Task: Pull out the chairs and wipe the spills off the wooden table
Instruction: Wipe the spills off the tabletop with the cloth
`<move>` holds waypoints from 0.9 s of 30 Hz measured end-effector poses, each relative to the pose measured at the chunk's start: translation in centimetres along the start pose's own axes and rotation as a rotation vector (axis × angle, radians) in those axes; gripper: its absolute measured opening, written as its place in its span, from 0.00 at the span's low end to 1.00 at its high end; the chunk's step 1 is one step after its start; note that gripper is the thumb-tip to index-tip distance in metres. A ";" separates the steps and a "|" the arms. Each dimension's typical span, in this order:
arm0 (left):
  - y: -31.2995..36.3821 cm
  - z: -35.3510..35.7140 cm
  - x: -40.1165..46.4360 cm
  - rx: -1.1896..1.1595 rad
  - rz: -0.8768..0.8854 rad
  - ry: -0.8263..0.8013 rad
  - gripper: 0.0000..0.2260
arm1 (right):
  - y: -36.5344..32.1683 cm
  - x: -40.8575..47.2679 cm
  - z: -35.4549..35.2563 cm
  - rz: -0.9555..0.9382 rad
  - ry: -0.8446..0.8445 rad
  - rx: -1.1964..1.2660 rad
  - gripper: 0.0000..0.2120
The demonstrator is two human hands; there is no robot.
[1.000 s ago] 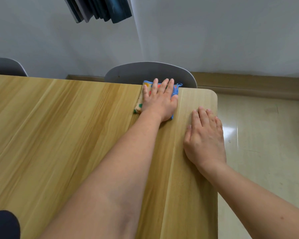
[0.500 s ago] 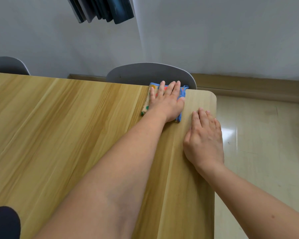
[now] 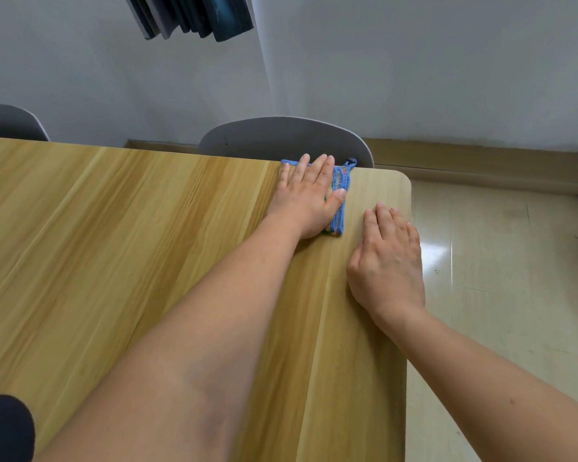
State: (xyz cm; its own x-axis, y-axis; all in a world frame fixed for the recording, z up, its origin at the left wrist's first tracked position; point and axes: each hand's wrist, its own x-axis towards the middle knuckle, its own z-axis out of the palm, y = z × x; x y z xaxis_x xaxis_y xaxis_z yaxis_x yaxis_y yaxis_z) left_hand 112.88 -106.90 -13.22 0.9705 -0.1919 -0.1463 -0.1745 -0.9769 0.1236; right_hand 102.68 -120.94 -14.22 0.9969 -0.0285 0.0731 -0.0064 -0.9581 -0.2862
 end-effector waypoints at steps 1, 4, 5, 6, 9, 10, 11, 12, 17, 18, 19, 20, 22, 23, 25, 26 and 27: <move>0.0 0.1 -0.6 -0.001 0.004 -0.003 0.29 | 0.0 0.0 -0.1 0.001 -0.005 0.001 0.27; -0.2 0.4 -2.5 0.020 0.027 -0.026 0.29 | 0.0 0.0 0.0 -0.002 -0.007 0.004 0.26; -0.3 0.4 -3.2 0.019 0.033 -0.030 0.29 | 0.0 0.0 0.0 -0.004 -0.002 0.008 0.26; -0.5 0.5 -4.0 0.021 0.036 -0.035 0.29 | 0.0 0.0 -0.1 -0.003 -0.002 0.013 0.26; -0.6 0.8 -6.8 0.043 0.046 -0.045 0.30 | 0.0 0.1 -0.1 -0.005 -0.010 0.011 0.27; -0.5 0.8 -7.8 0.052 0.047 -0.053 0.30 | 0.0 0.1 -0.1 -0.008 -0.013 0.005 0.27; -0.5 0.9 -8.8 0.060 0.047 -0.060 0.30 | 0.0 0.1 -0.2 -0.010 -0.019 -0.001 0.27; -0.6 0.9 -9.8 0.067 0.044 -0.066 0.30 | -0.1 0.0 -0.3 -0.009 -0.028 -0.004 0.27; -0.6 1.4 -13.6 0.058 0.026 -0.079 0.31 | -0.2 -0.1 -0.7 -0.003 -0.042 -0.001 0.27; -0.6 1.5 -14.3 0.063 0.028 -0.081 0.32 | -0.2 -0.2 -0.7 -0.004 -0.044 0.001 0.27; -0.7 1.6 -15.1 0.067 0.030 -0.084 0.33 | -0.2 -0.2 -0.7 -0.004 -0.046 0.002 0.27; -0.7 1.8 -16.0 0.064 0.027 -0.085 0.33 | -0.3 -0.2 -0.8 -0.005 -0.045 -0.001 0.27; -0.6 2.1 -18.0 0.060 0.023 -0.083 0.33 | -0.3 -0.2 -0.8 -0.009 -0.044 -0.002 0.27; -0.6 2.2 -19.0 0.067 0.022 -0.089 0.33 | -0.3 -0.2 -0.8 -0.009 -0.049 -0.001 0.27; -0.6 2.5 -20.5 0.088 0.016 -0.094 0.33 | -0.3 -0.2 -0.9 -0.010 -0.055 0.001 0.27; -0.6 2.6 -20.9 0.086 0.010 -0.091 0.32 | -0.3 -0.3 -0.9 -0.014 -0.054 -0.001 0.27; -0.6 2.6 -21.1 0.081 0.005 -0.087 0.32 | -0.3 -0.2 -0.9 -0.018 -0.054 -0.006 0.27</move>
State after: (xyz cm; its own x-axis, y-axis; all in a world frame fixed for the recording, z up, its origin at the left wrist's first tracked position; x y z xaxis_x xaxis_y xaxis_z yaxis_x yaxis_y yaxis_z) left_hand 92.10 -102.52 -12.77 0.9522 -0.2005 -0.2306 -0.1953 -0.9797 0.0451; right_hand 102.38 -120.91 -13.29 0.9996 0.0037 0.0267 0.0111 -0.9600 -0.2796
